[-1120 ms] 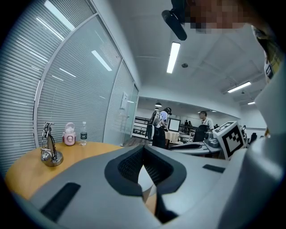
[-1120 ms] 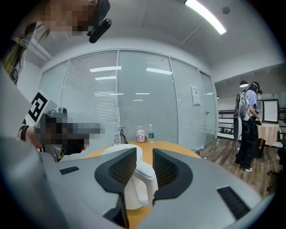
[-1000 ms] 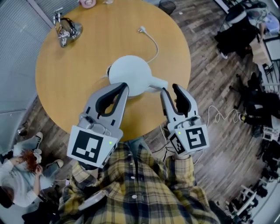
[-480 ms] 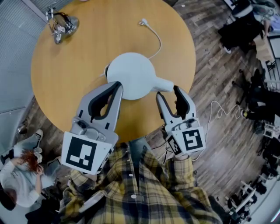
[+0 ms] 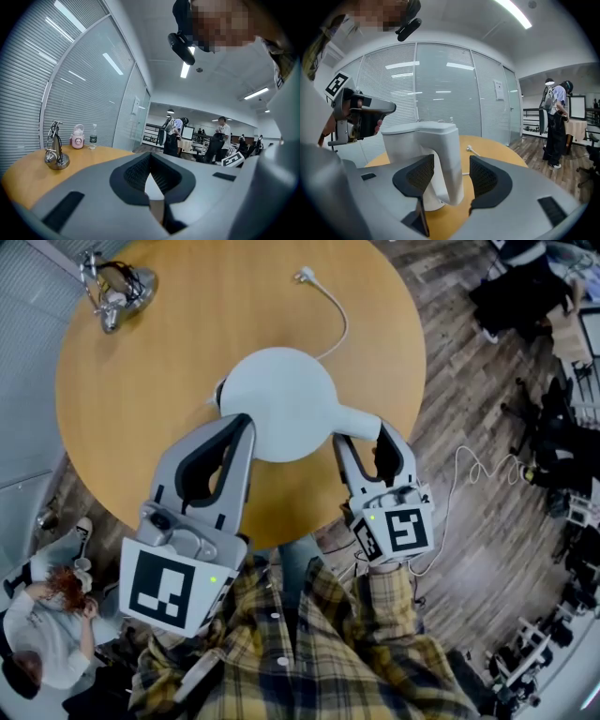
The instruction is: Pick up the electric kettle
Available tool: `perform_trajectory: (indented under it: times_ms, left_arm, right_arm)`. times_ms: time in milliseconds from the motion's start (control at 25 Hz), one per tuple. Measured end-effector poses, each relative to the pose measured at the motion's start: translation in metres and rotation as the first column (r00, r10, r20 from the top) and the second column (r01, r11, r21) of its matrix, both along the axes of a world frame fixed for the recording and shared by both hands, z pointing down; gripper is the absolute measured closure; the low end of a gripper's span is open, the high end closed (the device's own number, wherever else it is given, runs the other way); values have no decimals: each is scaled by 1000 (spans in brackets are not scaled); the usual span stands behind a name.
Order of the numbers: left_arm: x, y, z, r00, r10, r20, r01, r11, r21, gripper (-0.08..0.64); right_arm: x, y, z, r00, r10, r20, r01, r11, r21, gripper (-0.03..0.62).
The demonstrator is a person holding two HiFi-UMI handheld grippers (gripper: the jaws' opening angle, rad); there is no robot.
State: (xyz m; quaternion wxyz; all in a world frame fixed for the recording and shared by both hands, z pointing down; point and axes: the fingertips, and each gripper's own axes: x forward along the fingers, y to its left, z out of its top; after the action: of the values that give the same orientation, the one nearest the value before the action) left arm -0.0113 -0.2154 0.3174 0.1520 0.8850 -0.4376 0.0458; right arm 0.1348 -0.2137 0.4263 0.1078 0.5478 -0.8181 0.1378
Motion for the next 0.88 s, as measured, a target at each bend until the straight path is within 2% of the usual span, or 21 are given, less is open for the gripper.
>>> perform_trajectory:
  times_ms: [880]
  left_arm:
    - [-1, -1, 14, 1000, 25, 14, -25, 1000, -20, 557]
  right_arm:
    - [3, -36, 32, 997, 74, -37, -73, 997, 31, 356]
